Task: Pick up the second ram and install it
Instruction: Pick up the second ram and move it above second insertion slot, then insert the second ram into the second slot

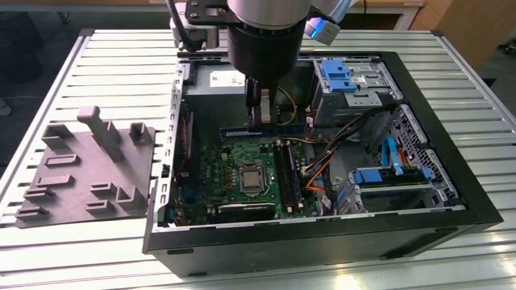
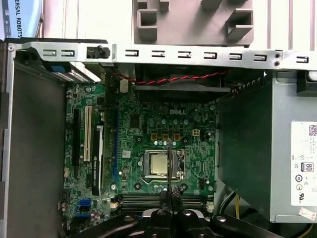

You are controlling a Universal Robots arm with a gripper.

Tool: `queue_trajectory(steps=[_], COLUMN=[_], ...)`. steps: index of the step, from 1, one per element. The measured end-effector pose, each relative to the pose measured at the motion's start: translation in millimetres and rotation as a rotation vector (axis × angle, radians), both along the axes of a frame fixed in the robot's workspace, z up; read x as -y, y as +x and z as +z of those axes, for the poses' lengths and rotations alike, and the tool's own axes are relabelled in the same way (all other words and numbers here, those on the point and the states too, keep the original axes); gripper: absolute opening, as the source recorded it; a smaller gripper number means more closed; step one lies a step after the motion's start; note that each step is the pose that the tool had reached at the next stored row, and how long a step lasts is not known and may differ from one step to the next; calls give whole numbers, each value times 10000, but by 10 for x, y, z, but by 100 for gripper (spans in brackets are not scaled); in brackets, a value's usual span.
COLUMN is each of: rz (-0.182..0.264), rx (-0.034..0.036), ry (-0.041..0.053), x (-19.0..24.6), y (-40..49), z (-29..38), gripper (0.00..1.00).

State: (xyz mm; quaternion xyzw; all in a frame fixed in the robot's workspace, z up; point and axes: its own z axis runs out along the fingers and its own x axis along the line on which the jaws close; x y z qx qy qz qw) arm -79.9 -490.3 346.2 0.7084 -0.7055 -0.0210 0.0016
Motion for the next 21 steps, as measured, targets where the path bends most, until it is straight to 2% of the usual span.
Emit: queue_trajectory(steps=[11,21], rz=[-195,-207], rx=[-32,-32], ry=[-1,0], x=[0,0], y=[42,44], z=[-77,-80], gripper=[11,11])
